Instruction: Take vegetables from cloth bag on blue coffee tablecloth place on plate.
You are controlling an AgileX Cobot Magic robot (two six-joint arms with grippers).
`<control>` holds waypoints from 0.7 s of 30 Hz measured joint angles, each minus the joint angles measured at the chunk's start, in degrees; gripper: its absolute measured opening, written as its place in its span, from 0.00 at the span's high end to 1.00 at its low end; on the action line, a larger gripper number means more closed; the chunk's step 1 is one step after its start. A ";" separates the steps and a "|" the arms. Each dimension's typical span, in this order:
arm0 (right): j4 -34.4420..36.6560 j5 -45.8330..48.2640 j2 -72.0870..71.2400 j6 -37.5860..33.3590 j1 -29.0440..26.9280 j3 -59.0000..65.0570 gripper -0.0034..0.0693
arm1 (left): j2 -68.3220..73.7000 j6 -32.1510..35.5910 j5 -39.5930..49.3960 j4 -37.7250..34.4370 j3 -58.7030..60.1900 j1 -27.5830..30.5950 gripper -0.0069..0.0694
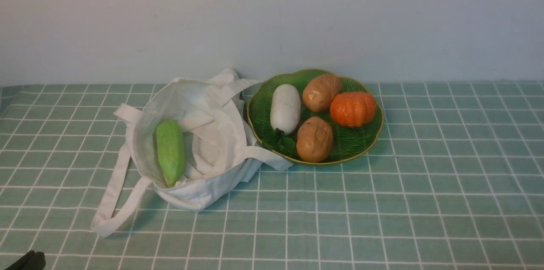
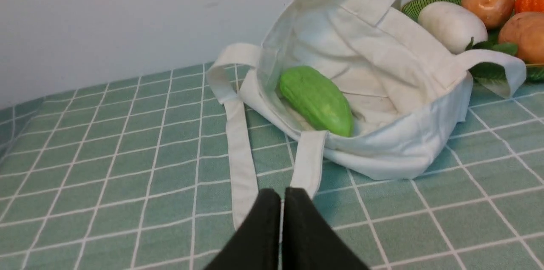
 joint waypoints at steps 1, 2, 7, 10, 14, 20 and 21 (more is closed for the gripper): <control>0.00 0.00 0.00 0.00 0.00 0.00 0.97 | 0.00 -0.47 0.15 0.37 0.00 -0.34 0.92; 0.00 0.00 0.00 0.00 0.00 0.00 0.97 | 0.00 -0.63 0.14 0.47 0.00 -0.61 0.92; 0.00 0.00 0.00 0.00 0.00 0.00 0.97 | 0.00 -5.25 1.18 2.68 0.00 -4.67 0.92; 0.00 0.00 0.00 0.00 0.00 0.00 0.97 | 0.00 -5.65 2.18 3.30 0.00 -5.40 0.92; 0.01 0.00 0.00 0.00 0.00 0.00 0.97 | 0.00 -6.22 4.47 4.00 0.04 -5.71 0.92; 0.01 0.00 0.00 0.00 0.00 0.00 0.97 | 0.00 -8.22 5.66 5.02 0.04 -5.71 0.92; 0.01 0.00 0.00 0.00 0.00 0.00 0.97 | 0.00 -8.23 5.66 5.14 0.04 -5.71 0.92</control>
